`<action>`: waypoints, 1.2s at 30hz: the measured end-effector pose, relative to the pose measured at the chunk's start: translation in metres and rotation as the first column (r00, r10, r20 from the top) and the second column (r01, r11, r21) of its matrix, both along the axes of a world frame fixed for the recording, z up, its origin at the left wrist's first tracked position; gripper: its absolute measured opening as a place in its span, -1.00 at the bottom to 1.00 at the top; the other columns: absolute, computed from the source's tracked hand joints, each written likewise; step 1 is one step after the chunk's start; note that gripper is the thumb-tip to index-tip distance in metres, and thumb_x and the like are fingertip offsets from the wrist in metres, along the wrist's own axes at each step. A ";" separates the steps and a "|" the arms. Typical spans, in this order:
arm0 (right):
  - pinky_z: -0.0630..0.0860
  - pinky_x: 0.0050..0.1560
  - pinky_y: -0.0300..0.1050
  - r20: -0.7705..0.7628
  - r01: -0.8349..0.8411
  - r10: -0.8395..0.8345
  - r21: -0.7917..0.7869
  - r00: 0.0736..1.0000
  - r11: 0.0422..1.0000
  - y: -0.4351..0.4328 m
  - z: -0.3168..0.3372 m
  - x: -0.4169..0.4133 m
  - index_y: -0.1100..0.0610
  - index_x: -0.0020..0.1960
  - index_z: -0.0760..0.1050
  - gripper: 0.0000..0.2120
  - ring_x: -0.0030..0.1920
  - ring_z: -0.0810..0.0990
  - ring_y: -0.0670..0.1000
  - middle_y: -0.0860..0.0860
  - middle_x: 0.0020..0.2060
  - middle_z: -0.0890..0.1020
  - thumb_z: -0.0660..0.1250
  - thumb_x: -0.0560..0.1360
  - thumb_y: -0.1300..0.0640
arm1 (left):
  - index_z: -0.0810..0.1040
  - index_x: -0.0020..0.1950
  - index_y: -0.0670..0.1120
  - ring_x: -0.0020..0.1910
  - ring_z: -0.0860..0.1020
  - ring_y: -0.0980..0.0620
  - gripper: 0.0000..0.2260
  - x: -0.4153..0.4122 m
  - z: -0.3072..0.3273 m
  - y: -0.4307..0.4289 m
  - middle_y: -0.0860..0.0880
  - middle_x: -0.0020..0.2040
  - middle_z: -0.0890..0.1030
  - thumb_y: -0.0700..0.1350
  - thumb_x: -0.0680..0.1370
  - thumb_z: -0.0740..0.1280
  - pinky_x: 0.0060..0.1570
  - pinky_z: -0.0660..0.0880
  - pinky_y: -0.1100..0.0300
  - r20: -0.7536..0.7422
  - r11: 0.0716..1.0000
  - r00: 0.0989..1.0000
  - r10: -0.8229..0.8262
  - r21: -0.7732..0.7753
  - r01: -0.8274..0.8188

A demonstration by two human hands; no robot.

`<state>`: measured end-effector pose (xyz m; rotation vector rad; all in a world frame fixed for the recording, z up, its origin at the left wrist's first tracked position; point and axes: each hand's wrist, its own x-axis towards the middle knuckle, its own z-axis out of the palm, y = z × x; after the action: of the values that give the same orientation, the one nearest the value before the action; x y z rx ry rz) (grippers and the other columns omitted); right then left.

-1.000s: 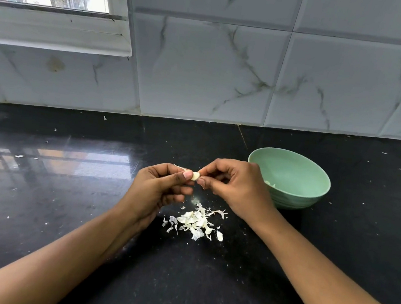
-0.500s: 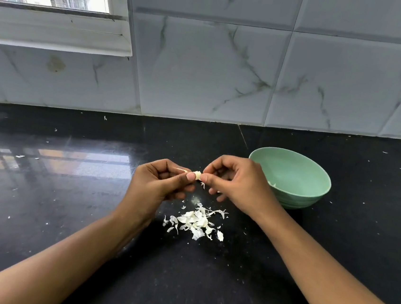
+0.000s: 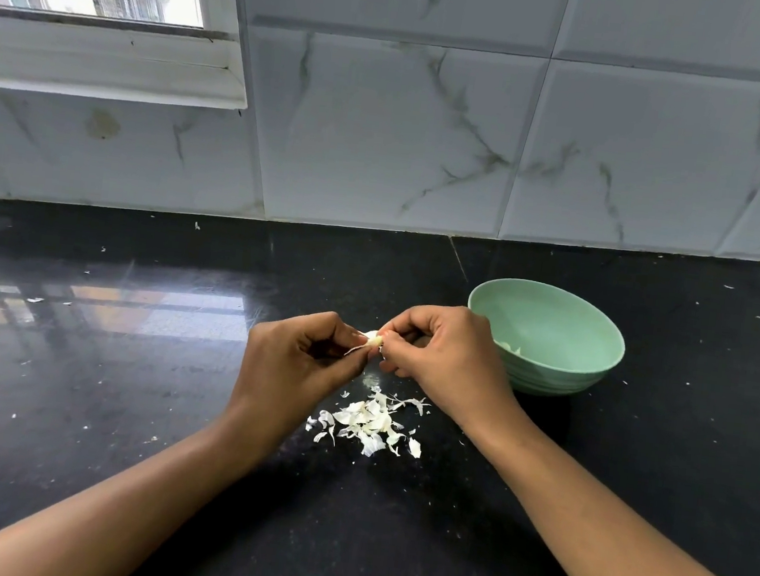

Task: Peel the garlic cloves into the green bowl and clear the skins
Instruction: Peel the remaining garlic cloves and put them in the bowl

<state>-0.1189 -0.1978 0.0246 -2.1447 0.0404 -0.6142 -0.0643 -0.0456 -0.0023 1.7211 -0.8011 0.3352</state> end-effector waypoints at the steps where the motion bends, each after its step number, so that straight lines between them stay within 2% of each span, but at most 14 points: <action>1: 0.60 -0.28 -0.01 0.006 0.006 -0.006 0.008 1.000 1.000 0.000 -0.001 0.000 0.05 -0.29 0.65 -0.91 -0.42 0.64 -0.05 -0.02 -0.47 0.65 0.42 0.37 0.18 | 0.63 -0.26 -0.04 -0.29 0.65 0.19 -0.91 0.000 0.001 0.000 0.14 -0.21 0.69 -0.11 0.33 0.51 -0.26 0.55 0.36 0.015 1.000 1.000 0.005 -0.003 -0.005; 5: 0.63 -0.24 0.02 0.034 -0.009 0.005 0.100 0.999 0.995 0.001 -0.005 0.003 0.08 -0.27 0.64 -0.88 -0.39 0.66 -0.03 0.01 -0.44 0.67 0.40 0.42 0.23 | 0.61 -0.27 -0.03 -0.29 0.66 0.14 -0.88 -0.001 0.001 0.000 0.10 -0.22 0.69 -0.17 0.33 0.53 -0.26 0.59 0.27 0.017 0.999 1.000 0.000 -0.035 0.001; 9: 0.64 -0.25 -0.01 0.045 -0.027 0.022 0.104 0.999 0.994 -0.001 -0.007 0.004 0.11 -0.26 0.62 -0.89 -0.40 0.66 -0.06 0.01 -0.42 0.67 0.40 0.43 0.24 | 0.63 -0.26 -0.11 -0.27 0.67 0.10 -0.90 0.000 0.000 0.001 0.07 -0.23 0.69 -0.18 0.33 0.53 -0.23 0.62 0.17 0.001 0.999 1.000 -0.011 -0.036 0.011; 13: 0.65 -0.27 0.02 0.024 -0.024 0.020 0.155 1.000 0.988 -0.001 -0.012 0.006 0.13 -0.26 0.58 -0.88 -0.40 0.65 0.00 0.07 -0.39 0.67 0.38 0.44 0.25 | 0.62 -0.26 -0.08 -0.25 0.67 0.10 -0.88 0.000 0.001 0.000 0.06 -0.20 0.70 -0.20 0.32 0.53 -0.21 0.61 0.24 -0.044 0.997 0.999 -0.023 -0.069 0.020; 17: 0.65 -0.24 -0.01 -0.038 -0.108 0.132 0.378 0.991 0.920 0.000 -0.010 0.007 0.14 -0.22 0.58 -0.86 -0.37 0.63 -0.03 0.09 -0.34 0.66 0.34 0.49 0.30 | 0.58 -0.25 -0.14 -0.24 0.68 0.09 -0.85 0.003 0.003 -0.002 0.04 -0.20 0.70 -0.31 0.34 0.51 -0.23 0.57 0.32 -0.188 0.989 0.979 -0.078 -0.136 0.053; 21: 0.62 -0.25 -0.14 -0.073 -0.165 0.230 0.498 0.970 0.852 -0.003 -0.003 0.004 0.20 -0.14 0.61 -0.95 -0.28 0.67 -0.03 0.09 -0.29 0.68 0.38 0.47 0.29 | 0.60 -0.18 -0.07 -0.27 0.68 0.09 -0.83 0.006 0.005 0.000 0.06 -0.21 0.70 -0.28 0.36 0.52 -0.26 0.56 0.33 -0.186 0.995 0.982 -0.041 -0.093 0.024; 24: 0.63 -0.27 -0.19 -0.069 -0.140 0.187 0.431 0.980 0.892 -0.003 -0.002 0.003 0.22 -0.15 0.63 -0.99 -0.27 0.69 0.00 0.14 -0.26 0.70 0.44 0.43 0.27 | 0.64 -0.18 -0.02 -0.23 0.67 0.14 -0.82 0.006 0.003 0.000 0.10 -0.21 0.70 -0.28 0.36 0.52 -0.21 0.55 0.35 -0.158 0.996 0.987 -0.022 -0.088 0.009; 29: 0.63 -0.25 -0.19 -0.066 -0.112 0.133 0.255 0.989 0.960 -0.002 -0.003 0.003 0.19 -0.16 0.65 -0.96 -0.28 0.70 -0.04 0.08 -0.30 0.70 0.43 0.45 0.23 | 0.65 -0.16 0.01 -0.21 0.65 0.21 -0.80 0.007 0.002 0.003 0.10 -0.20 0.68 -0.26 0.34 0.53 -0.17 0.52 0.42 0.049 0.999 0.998 0.031 -0.015 -0.030; 32: 0.65 -0.24 -0.10 -0.068 -0.071 0.081 0.138 0.994 0.988 -0.002 -0.005 0.004 0.12 -0.20 0.65 -0.92 -0.33 0.69 -0.05 0.06 -0.37 0.69 0.41 0.46 0.20 | 0.65 -0.15 0.01 -0.22 0.64 0.23 -0.81 0.006 0.002 0.003 0.11 -0.19 0.67 -0.24 0.34 0.54 -0.18 0.54 0.41 0.123 0.997 0.990 0.066 0.035 -0.070; 36: 0.64 -0.24 0.03 -0.074 -0.014 0.019 0.072 0.997 0.997 0.000 -0.007 0.003 0.08 -0.28 0.62 -0.87 -0.40 0.66 -0.06 0.03 -0.45 0.66 0.39 0.45 0.19 | 0.67 -0.16 -0.05 -0.22 0.63 0.26 -0.85 0.006 0.001 0.002 0.16 -0.20 0.65 -0.23 0.35 0.55 -0.18 0.53 0.43 0.200 0.993 0.977 0.070 0.079 -0.088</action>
<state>-0.1155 -0.1975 0.0171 -2.0956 0.0842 -0.5154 -0.0588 -0.0433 -0.0010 1.8249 -0.9028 0.5381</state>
